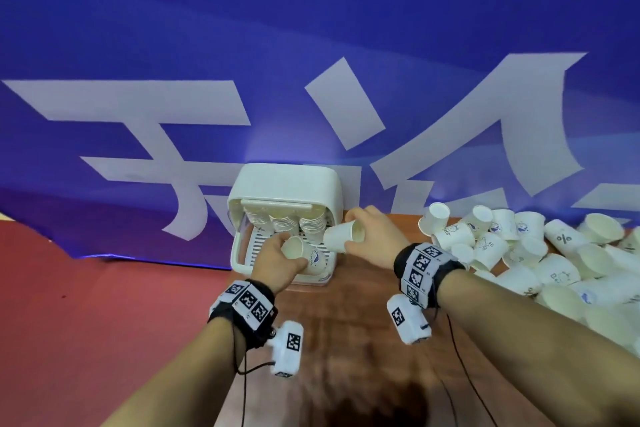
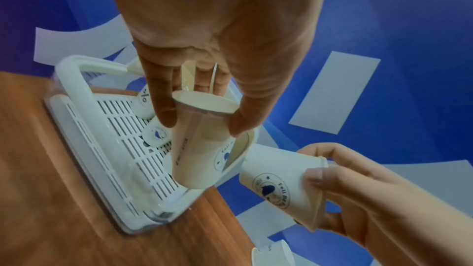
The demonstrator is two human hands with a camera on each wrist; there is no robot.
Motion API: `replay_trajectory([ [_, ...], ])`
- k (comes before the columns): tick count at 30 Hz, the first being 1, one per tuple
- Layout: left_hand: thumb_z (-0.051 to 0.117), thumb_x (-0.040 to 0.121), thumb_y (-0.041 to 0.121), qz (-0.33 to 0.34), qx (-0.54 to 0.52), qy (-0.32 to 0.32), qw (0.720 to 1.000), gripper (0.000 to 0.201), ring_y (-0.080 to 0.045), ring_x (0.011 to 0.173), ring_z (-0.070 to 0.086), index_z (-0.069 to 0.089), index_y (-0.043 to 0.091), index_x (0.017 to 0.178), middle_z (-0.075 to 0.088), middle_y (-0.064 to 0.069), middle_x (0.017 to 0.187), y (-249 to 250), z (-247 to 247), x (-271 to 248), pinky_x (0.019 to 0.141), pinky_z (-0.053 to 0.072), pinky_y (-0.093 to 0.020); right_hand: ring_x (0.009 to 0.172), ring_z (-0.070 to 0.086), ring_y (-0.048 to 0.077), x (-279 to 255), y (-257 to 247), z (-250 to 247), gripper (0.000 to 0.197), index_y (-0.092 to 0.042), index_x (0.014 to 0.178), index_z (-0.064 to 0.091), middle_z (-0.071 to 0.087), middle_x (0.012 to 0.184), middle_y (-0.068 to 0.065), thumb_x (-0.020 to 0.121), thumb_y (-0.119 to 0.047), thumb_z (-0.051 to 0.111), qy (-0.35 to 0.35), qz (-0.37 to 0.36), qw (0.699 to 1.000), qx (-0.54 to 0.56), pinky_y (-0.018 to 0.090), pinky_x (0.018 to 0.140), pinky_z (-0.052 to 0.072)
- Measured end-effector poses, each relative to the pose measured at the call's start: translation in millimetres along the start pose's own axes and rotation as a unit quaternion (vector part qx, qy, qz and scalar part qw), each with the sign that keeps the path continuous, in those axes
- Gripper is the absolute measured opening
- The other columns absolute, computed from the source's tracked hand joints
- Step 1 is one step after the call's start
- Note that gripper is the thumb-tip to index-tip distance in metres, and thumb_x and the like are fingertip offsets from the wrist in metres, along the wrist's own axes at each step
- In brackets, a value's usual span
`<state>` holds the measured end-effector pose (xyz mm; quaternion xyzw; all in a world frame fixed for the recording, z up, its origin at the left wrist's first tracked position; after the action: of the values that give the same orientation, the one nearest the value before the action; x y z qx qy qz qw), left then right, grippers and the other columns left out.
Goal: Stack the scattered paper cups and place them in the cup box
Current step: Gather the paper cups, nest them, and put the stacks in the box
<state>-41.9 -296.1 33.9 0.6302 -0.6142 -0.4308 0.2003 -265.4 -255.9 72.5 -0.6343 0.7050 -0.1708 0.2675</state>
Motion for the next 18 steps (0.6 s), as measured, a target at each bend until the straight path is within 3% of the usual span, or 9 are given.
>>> replay_trajectory([
  [3,0.083,0.069,0.016,0.009,0.013,0.004,1.0,0.056,-0.017,0.104,0.061,0.057,0.012,0.119,0.057,0.011,0.111,-17.6,-25.1,8.6,0.09,0.05,-0.032,0.108,0.049,0.021,4.0,-21.5,14.6,0.051,-0.029,0.127,0.051,0.046,0.113,-0.003,0.079,-0.035,0.069,0.007,-0.003,1.0,0.024,0.034,0.089,0.043],
  [5,0.082,0.07,0.017,0.007,0.021,-0.005,1.0,0.055,-0.011,0.106,0.057,0.057,0.011,0.119,0.051,0.018,0.124,-30.3,-40.4,16.5,0.087,0.046,-0.027,0.11,0.049,0.019,8.6,-35.3,26.0,0.051,-0.029,0.129,0.051,0.047,0.116,-0.001,0.081,-0.035,0.068,0.006,-0.008,0.999,0.041,0.033,0.092,0.043],
  [8,0.082,0.062,0.031,0.013,0.041,-0.004,0.999,0.069,-0.011,0.118,0.053,0.055,0.013,0.123,0.043,0.016,0.145,-47.3,-58.1,28.4,0.097,0.048,-0.034,0.111,0.048,0.018,16.1,-52.2,41.6,0.046,-0.028,0.127,0.053,0.045,0.118,-0.002,0.083,-0.033,0.069,-0.006,-0.011,0.998,0.057,0.028,0.09,0.038],
  [10,0.079,0.056,0.04,0.014,0.043,-0.001,0.999,0.081,-0.012,0.119,0.052,0.052,0.015,0.129,0.045,0.015,0.14,-59.4,-66.0,39.1,0.099,0.048,-0.036,0.11,0.049,0.016,22.3,-60.7,51.4,0.046,-0.028,0.125,0.055,0.044,0.121,-0.002,0.082,-0.032,0.071,-0.005,-0.007,0.998,0.056,0.025,0.087,0.037],
  [14,0.081,0.069,0.024,0.004,0.071,-0.002,0.997,0.065,-0.016,0.099,0.045,0.051,0.02,0.128,0.047,-0.007,0.12,-74.7,-74.6,57.6,0.091,0.04,-0.028,0.115,0.047,0.016,34.1,-69.7,67.5,0.057,-0.025,0.129,0.054,0.043,0.127,0.0,0.078,-0.032,0.076,-0.003,-0.003,0.999,0.037,0.024,0.093,0.038],
  [18,0.083,0.068,0.028,0.011,0.104,-0.009,0.995,0.073,-0.026,0.113,0.049,0.048,0.022,0.132,0.044,-0.008,0.124,-82.4,-73.5,78.9,0.1,0.043,-0.037,0.112,0.048,0.018,42.2,-69.6,79.9,0.065,-0.027,0.131,0.05,0.041,0.123,-0.002,0.073,-0.03,0.079,-0.016,0.008,0.999,0.028,0.033,0.097,0.045],
])
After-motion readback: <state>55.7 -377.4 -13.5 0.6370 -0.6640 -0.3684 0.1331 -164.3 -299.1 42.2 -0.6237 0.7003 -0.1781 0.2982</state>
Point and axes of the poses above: each hand's wrist, its own x-axis towards the middle knuckle, its own z-axis out of the palm, y = z × x, the point moved 3 cm from there along x, towards the middle knuckle
